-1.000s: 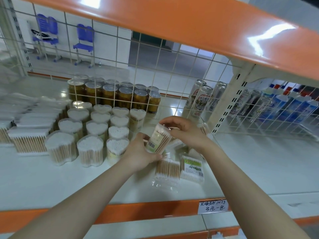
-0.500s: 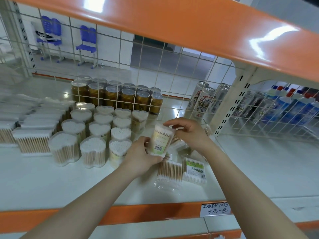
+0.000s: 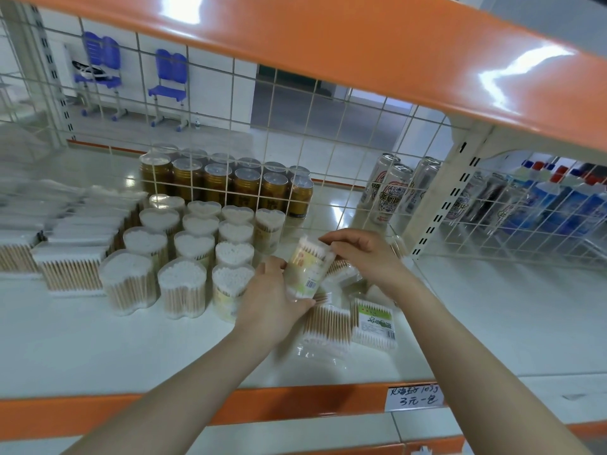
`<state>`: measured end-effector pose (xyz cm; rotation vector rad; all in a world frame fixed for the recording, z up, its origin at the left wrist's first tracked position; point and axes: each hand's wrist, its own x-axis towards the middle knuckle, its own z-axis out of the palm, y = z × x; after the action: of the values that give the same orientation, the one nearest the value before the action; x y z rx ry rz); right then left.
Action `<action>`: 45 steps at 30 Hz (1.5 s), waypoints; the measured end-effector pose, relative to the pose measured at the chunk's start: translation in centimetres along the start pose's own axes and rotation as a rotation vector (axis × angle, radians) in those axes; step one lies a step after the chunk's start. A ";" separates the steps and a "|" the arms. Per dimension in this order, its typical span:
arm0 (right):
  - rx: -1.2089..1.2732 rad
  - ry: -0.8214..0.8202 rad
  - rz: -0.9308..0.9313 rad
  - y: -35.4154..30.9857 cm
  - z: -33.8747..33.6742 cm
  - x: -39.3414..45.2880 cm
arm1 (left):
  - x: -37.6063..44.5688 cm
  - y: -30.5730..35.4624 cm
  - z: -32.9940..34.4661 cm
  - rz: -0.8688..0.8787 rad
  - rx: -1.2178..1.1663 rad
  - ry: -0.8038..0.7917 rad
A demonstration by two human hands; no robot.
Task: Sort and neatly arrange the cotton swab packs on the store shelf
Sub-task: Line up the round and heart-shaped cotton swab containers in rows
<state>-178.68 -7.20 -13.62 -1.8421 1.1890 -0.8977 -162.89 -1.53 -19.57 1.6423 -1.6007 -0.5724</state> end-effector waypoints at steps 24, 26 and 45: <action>-0.030 0.043 -0.024 0.2 -0.8 -1.2 | -1.1 0.6 1.0 0.013 -0.087 0.008; -0.062 0.041 -0.050 0.2 -0.8 -1.2 | -1.2 0.4 1.2 0.011 -0.098 0.000; -0.140 -0.070 0.078 0.3 -0.6 -0.9 | -1.9 0.7 0.2 0.026 0.089 -0.073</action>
<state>-179.63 -6.60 -13.75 -1.9071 1.2990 -0.7170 -163.69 0.29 -19.49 1.6804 -1.7204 -0.5609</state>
